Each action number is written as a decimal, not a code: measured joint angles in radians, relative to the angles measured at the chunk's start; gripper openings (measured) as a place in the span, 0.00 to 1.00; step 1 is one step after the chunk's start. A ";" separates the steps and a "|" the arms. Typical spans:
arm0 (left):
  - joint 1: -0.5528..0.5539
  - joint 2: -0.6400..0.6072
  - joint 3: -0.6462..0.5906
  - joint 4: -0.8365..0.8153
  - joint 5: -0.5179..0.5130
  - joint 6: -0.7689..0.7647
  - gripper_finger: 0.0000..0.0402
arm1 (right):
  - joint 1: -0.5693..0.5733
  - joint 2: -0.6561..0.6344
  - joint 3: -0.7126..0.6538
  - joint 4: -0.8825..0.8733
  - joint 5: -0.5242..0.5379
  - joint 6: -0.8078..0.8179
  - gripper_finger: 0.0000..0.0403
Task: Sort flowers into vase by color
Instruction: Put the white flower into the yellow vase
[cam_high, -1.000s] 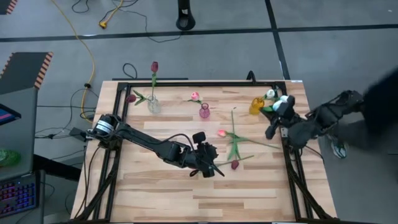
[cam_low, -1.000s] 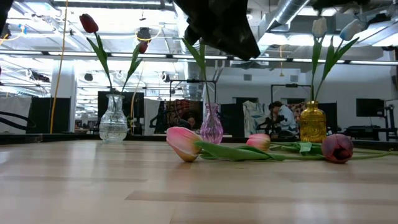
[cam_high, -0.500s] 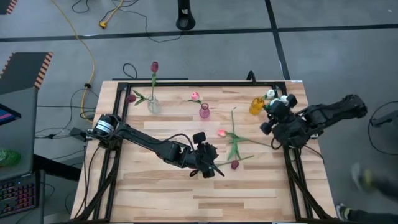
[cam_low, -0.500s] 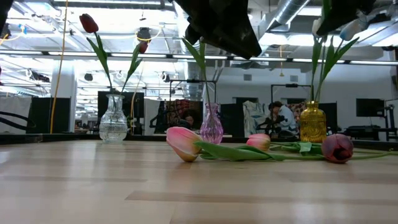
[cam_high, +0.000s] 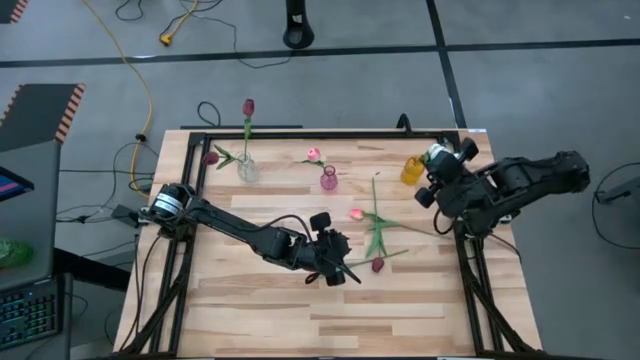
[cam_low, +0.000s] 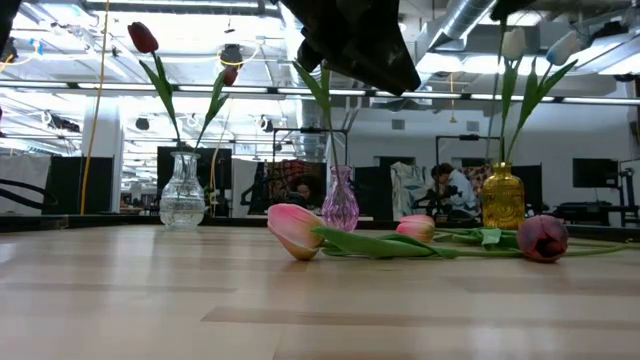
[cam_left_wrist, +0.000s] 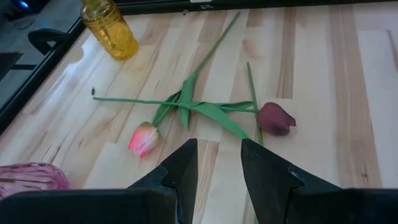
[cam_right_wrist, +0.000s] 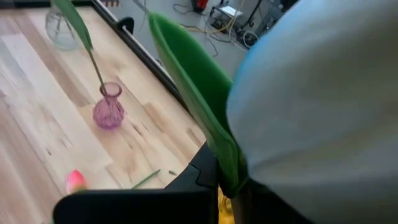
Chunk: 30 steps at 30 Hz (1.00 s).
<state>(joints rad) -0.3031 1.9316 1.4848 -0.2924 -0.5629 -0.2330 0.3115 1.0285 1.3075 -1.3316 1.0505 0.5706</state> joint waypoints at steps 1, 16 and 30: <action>0.000 0.000 0.000 0.000 0.000 0.000 0.28 | 0.000 0.004 0.014 0.000 0.004 -0.014 0.10; 0.000 0.000 0.000 0.000 0.007 0.000 0.28 | 0.000 0.005 0.087 -0.167 0.019 0.053 0.10; 0.000 0.000 0.000 0.000 0.007 0.000 0.28 | 0.000 0.005 0.042 -0.201 0.051 0.084 0.11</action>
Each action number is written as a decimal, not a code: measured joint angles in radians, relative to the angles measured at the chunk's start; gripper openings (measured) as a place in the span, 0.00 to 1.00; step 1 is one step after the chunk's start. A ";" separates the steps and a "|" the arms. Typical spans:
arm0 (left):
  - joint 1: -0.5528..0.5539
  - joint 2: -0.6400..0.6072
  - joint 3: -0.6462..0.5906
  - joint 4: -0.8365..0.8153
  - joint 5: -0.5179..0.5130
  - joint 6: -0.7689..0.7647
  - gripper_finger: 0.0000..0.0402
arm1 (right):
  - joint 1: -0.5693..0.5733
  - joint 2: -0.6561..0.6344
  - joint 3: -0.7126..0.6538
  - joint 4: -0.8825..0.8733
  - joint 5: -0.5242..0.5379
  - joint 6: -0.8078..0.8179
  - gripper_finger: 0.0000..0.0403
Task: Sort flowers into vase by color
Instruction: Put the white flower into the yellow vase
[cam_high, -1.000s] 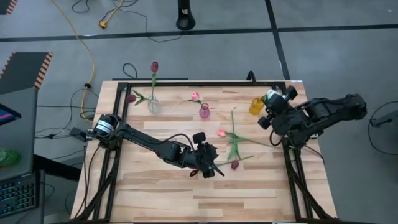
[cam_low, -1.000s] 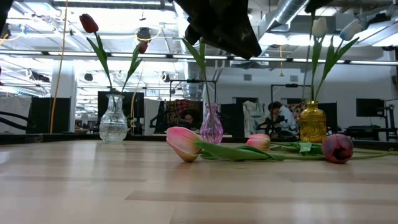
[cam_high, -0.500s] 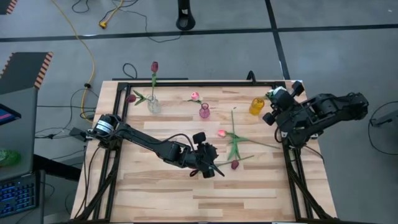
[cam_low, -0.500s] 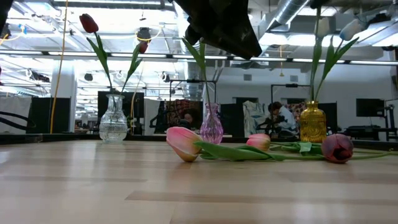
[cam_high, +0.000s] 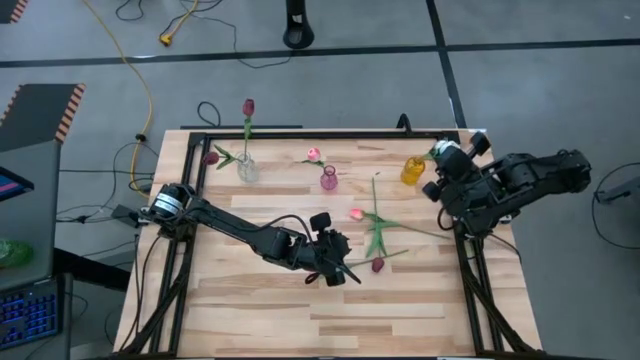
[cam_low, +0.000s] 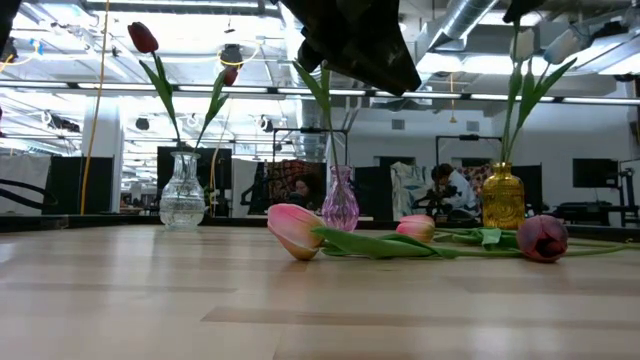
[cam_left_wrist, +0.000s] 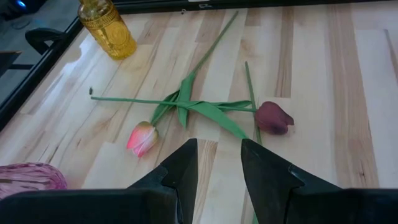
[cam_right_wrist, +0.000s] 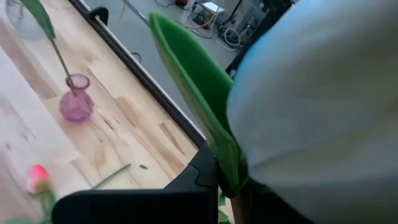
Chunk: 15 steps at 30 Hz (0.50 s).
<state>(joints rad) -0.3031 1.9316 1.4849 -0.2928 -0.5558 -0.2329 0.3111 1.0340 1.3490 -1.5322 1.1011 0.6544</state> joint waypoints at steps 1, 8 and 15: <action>0.000 0.000 0.000 0.000 0.000 0.000 0.28 | 0.000 0.001 -0.008 0.001 0.001 0.000 0.11; 0.000 0.000 0.000 0.000 0.000 0.000 0.28 | 0.000 0.000 -0.050 0.022 0.008 0.024 0.11; 0.000 0.000 0.000 0.000 0.000 0.000 0.28 | -0.002 -0.001 -0.050 0.025 0.033 0.029 0.11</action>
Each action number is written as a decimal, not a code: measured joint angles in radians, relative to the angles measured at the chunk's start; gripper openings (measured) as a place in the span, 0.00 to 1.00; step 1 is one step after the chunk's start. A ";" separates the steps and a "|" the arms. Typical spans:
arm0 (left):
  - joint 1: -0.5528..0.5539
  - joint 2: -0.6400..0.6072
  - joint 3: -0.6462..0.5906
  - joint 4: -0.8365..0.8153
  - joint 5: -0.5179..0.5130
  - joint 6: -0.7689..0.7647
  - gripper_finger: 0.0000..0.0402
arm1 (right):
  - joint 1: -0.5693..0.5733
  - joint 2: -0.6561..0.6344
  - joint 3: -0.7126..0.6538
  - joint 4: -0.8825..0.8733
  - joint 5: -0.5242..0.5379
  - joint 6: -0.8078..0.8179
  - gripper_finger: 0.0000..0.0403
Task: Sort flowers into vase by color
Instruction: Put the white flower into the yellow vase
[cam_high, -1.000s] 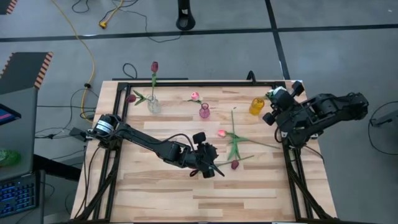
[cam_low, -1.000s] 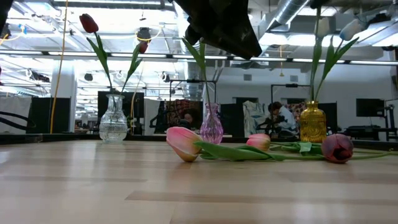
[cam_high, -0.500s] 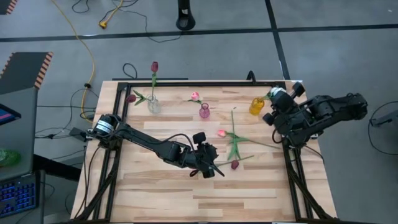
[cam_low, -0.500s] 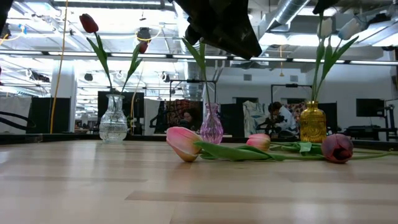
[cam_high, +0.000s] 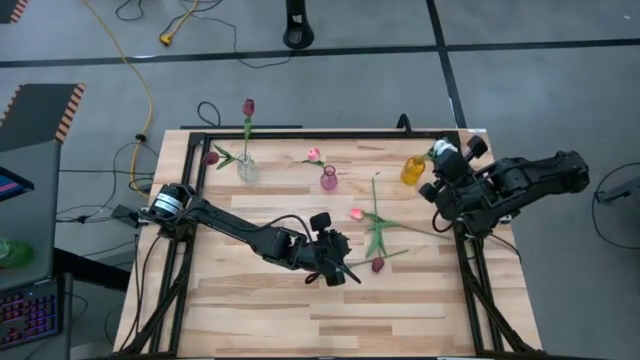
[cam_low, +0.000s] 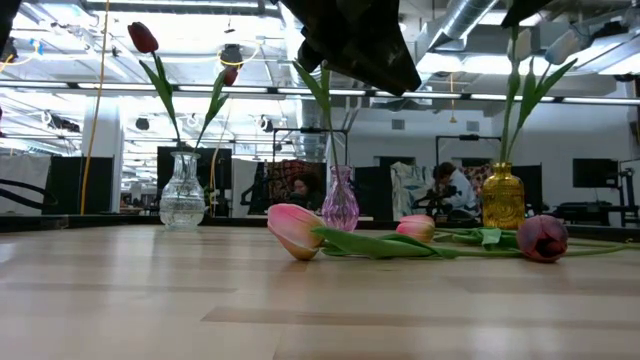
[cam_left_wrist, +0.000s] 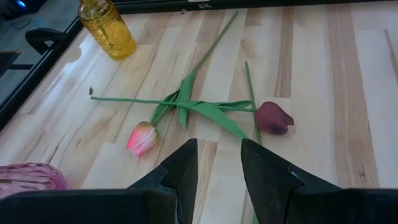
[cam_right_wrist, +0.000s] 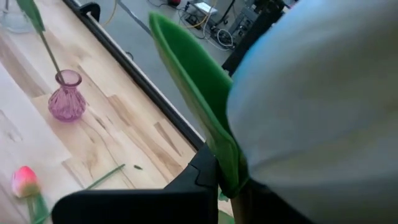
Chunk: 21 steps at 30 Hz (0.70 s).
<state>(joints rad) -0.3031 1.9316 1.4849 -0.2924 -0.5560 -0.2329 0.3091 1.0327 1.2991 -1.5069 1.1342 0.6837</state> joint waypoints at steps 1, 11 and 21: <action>0.000 0.000 0.000 0.000 0.000 0.000 0.28 | -0.006 -0.001 0.000 0.000 0.000 0.003 0.11; 0.000 0.000 0.000 0.000 0.000 -0.015 0.28 | -0.104 -0.008 0.000 0.002 -0.022 0.045 0.11; 0.000 0.000 0.000 0.000 0.000 -0.015 0.28 | -0.094 -0.008 0.060 0.004 -0.037 0.043 0.11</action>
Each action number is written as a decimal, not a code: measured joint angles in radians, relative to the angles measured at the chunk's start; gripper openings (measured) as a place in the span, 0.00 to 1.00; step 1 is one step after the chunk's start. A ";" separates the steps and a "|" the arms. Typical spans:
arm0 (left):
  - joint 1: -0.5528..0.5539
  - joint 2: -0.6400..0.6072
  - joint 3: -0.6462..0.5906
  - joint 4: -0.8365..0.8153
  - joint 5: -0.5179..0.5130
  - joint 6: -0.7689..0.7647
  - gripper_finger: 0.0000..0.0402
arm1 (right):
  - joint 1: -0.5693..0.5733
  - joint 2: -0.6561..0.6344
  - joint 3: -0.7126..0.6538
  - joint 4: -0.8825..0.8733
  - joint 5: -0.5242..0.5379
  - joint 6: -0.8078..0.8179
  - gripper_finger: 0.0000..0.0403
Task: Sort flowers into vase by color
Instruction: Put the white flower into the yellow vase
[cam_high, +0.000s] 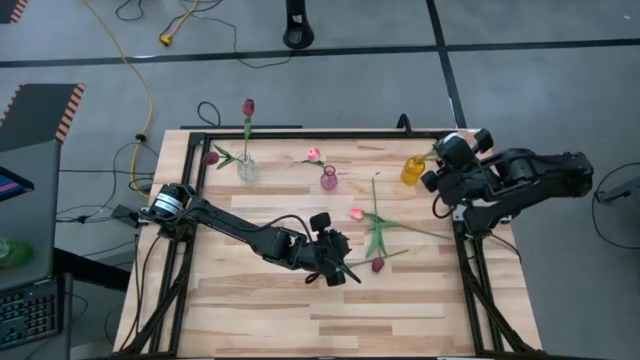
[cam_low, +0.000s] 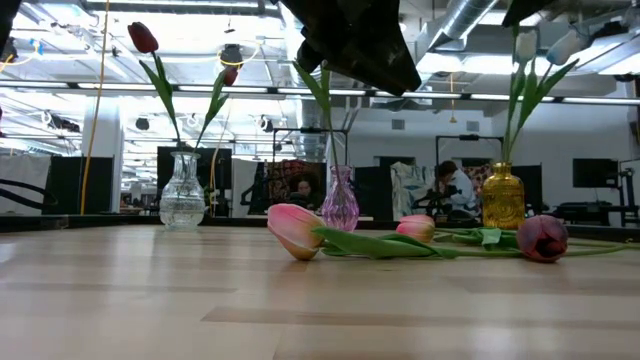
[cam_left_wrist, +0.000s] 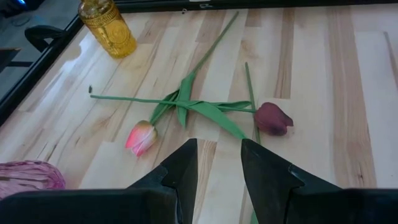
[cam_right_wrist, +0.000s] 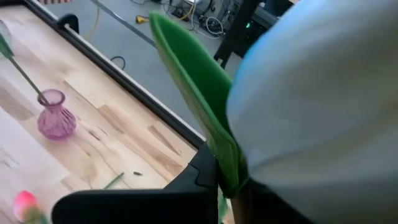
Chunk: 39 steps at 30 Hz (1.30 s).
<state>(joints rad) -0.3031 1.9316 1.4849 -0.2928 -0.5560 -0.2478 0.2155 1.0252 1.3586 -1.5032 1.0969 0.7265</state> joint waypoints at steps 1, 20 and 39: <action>0.000 0.000 0.000 0.000 0.000 0.000 0.28 | 0.004 0.000 0.006 0.001 0.000 0.000 0.11; 0.000 0.000 0.000 0.000 0.000 -0.002 0.28 | -0.023 0.000 0.012 0.024 0.001 0.007 0.11; 0.000 0.000 0.000 0.000 0.000 -0.005 0.28 | -0.068 -0.019 -0.006 0.089 -0.005 0.055 0.11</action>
<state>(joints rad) -0.3035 1.9318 1.4849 -0.2928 -0.5558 -0.2523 0.1478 1.0062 1.3521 -1.4139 1.0924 0.7815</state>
